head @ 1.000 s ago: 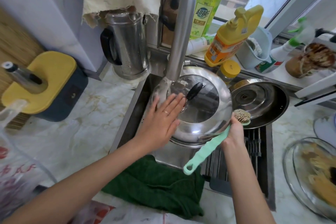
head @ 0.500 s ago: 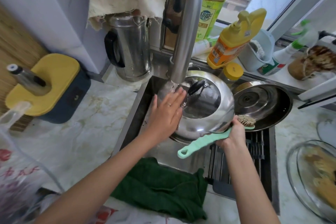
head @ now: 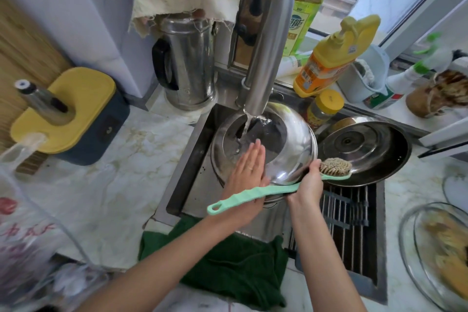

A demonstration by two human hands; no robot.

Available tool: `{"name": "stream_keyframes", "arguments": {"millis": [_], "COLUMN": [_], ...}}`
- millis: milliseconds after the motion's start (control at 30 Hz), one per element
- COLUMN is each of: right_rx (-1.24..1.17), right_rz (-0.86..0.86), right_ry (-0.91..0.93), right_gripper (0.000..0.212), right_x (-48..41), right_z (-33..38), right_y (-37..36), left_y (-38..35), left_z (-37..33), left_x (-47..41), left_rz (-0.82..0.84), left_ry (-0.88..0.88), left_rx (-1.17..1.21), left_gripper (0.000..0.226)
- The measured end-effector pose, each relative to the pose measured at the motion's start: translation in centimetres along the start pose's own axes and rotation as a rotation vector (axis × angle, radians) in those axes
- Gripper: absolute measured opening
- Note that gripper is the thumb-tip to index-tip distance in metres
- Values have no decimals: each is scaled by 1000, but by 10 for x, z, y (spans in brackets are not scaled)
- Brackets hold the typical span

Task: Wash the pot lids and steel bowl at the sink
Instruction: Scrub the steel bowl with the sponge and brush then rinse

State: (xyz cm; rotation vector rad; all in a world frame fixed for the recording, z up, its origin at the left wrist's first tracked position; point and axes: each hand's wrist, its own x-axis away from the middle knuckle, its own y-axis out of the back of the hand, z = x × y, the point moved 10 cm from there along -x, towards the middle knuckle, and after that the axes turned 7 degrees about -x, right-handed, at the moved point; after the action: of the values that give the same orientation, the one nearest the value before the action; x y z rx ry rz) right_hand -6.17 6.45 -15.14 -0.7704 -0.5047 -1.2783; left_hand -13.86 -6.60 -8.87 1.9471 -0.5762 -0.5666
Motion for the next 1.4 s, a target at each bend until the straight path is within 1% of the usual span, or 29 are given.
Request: {"name": "stream_keyframes", "arguments": {"millis": [67, 133, 233, 300, 333, 400, 433, 467, 533, 567, 633, 733, 800, 867, 967, 1033, 1067, 1200, 1233, 1300, 1333, 1400], "right_rx": [18, 23, 34, 41, 50, 50, 53, 61, 80, 74, 45, 29, 44, 54, 40, 14, 6, -6, -11, -19, -15, 9], "right_rz": [3, 14, 15, 6, 6, -1, -2, 3, 14, 20, 34, 35, 53, 64, 69, 86, 96, 115, 113, 103, 97, 99], "right_ry": [25, 31, 36, 53, 70, 87, 81, 71, 52, 43, 41, 54, 42, 29, -9, -29, -37, -46, -44, -46, -47, -47], "right_gripper": [32, 33, 35, 37, 37, 36, 35, 34, 31, 29, 26, 25, 26, 29, 32, 33, 33, 30, 29, 27, 26, 27], "right_x": [7, 11, 13, 11, 11, 8, 7, 8, 11, 13, 12, 8, 10, 12, 11, 9, 11, 18, 19, 20, 20, 22], "right_z": [-3, -6, -2, 3, 7, 12, 9, 5, -4, -7, -8, -3, -6, -15, -27, -29, -30, -31, -30, -31, -33, -35], "right_y": [-1, -3, -7, -7, -9, -12, -13, -13, -12, -11, -13, -14, -16, -16, -18, -20, -22, -27, -27, -28, -27, -26], "left_y": [-5, -2, 5, 5, 4, 4, 3, 3, 2, 2, 4, 5, 8, 15, 11, 14, 17, 34, 34, 24, 18, 2], "left_z": [7, 9, 11, 4, 2, 3, 8, 14, 28, 28, 21, 10, 17, 27, 38, 42, 43, 39, 38, 39, 40, 42], "left_x": [-25, -41, -45, -27, -17, -2, -1, -6, -20, -27, -30, -16, -12, -15, -17, -18, -17, -9, -7, -11, -15, -22], "left_rz": [118, 158, 117, 60, 28, -11, -3, 9, 77, 103, 106, 86, 97, 71, 112, 67, 45, -149, -180, -104, -32, 142], "left_ry": [69, 87, 129, 61, 16, -12, 19, 88, 247, 291, 290, 164, 194, 281, 328, 301, 287, 184, 165, 162, 173, 212], "left_rx": [18, 60, 107, 60, 42, 105, 147, 154, 220, 243, 212, 84, 106, 92, 13, 19, 34, 137, 145, 130, 103, 98], "left_gripper": [72, 71, 70, 69, 63, 52, 51, 51, 57, 60, 60, 59, 56, 53, 58, 63, 61, 31, 33, 56, 67, 74]}}
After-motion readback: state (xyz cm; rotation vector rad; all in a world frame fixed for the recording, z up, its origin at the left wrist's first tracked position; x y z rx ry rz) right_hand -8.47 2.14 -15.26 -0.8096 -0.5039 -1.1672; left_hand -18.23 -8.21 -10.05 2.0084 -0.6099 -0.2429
